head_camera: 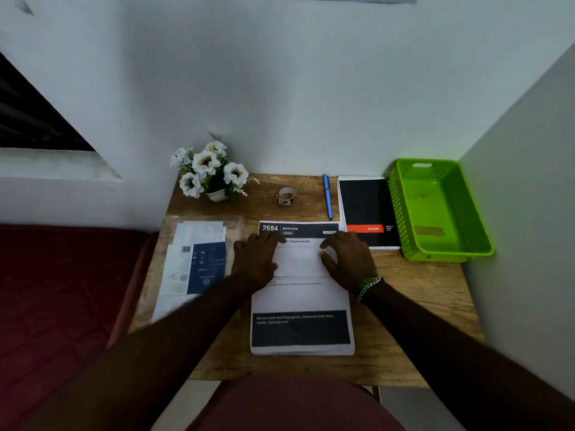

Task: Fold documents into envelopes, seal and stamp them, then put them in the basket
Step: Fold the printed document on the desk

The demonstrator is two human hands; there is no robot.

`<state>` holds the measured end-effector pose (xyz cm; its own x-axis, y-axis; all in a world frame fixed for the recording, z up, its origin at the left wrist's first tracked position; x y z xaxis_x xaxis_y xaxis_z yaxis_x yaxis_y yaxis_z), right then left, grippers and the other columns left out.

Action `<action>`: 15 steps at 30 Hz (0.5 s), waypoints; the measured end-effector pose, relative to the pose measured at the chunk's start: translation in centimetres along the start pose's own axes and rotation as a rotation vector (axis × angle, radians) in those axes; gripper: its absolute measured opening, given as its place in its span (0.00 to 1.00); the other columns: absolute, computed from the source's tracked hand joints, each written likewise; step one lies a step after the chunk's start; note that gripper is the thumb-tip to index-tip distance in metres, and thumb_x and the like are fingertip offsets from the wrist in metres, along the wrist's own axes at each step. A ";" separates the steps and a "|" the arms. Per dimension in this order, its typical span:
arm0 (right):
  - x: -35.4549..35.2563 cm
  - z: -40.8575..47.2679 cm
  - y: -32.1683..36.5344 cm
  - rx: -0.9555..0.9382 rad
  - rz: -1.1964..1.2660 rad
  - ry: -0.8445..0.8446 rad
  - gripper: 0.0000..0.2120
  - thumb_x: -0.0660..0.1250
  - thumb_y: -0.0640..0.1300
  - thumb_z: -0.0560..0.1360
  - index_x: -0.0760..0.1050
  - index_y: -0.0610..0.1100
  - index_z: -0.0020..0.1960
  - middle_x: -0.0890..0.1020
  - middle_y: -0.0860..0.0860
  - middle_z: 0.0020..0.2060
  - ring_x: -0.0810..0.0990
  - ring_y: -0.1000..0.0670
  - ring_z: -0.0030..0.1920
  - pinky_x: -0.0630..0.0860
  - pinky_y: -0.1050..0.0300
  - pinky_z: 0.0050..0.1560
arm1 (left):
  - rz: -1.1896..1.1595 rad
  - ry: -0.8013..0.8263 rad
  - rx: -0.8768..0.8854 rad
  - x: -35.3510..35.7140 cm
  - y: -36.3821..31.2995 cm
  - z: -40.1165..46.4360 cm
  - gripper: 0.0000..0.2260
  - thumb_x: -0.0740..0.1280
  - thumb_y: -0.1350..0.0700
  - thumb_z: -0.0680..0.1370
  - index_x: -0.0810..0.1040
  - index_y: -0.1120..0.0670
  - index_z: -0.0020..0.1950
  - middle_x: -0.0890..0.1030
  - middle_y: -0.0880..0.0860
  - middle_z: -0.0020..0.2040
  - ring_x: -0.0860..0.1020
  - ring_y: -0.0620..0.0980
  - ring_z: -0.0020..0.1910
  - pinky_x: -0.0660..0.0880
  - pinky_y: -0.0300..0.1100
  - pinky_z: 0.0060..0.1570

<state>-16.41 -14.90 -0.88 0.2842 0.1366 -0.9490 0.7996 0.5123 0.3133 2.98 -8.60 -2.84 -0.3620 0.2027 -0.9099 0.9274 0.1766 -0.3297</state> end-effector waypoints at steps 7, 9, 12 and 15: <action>1.0 1.9 2.3 0.026 0.161 0.214 0.08 0.68 0.55 0.77 0.78 0.55 0.54 0.82 0.56 0.53 0.77 0.51 0.57 0.71 0.45 0.62 | -0.042 0.005 0.004 0.2 -0.3 -0.8 0.18 0.72 0.56 0.76 0.73 0.42 0.63 0.71 0.46 0.69 0.70 0.50 0.69 0.65 0.56 0.70; 1.1 1.8 2.6 -0.004 0.175 0.256 0.05 0.69 0.52 0.76 0.79 0.53 0.51 0.82 0.55 0.49 0.79 0.52 0.52 0.76 0.46 0.58 | -0.047 -0.004 0.015 -0.1 -0.4 -1.0 0.17 0.71 0.54 0.77 0.74 0.42 0.63 0.71 0.46 0.68 0.70 0.49 0.69 0.65 0.56 0.70; 0.3 1.8 2.3 0.002 0.269 0.267 0.04 0.70 0.49 0.76 0.81 0.52 0.50 0.83 0.54 0.47 0.79 0.55 0.47 0.80 0.49 0.54 | -0.089 -0.053 0.055 -1.7 -1.0 -0.7 0.15 0.70 0.44 0.76 0.75 0.41 0.62 0.73 0.45 0.67 0.72 0.49 0.67 0.67 0.58 0.67; -2.0 3.0 3.0 -0.026 0.328 0.215 0.04 0.72 0.50 0.75 0.83 0.52 0.48 0.85 0.54 0.44 0.81 0.56 0.44 0.80 0.52 0.49 | -0.179 -0.209 0.131 -4.7 -3.1 0.2 0.13 0.65 0.36 0.76 0.78 0.40 0.55 0.78 0.41 0.58 0.75 0.46 0.61 0.70 0.59 0.63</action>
<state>-13.00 -16.20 2.05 0.4028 0.4697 -0.7855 0.6704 0.4329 0.6026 1.84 -10.32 2.45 -0.5065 -0.0251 -0.8619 0.8596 0.0630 -0.5070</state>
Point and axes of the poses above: each hand's wrist, its own z-axis towards the middle knuckle, its own x-axis out of the palm, y = z × x, the point moved 8 cm from there along z, towards the middle knuckle
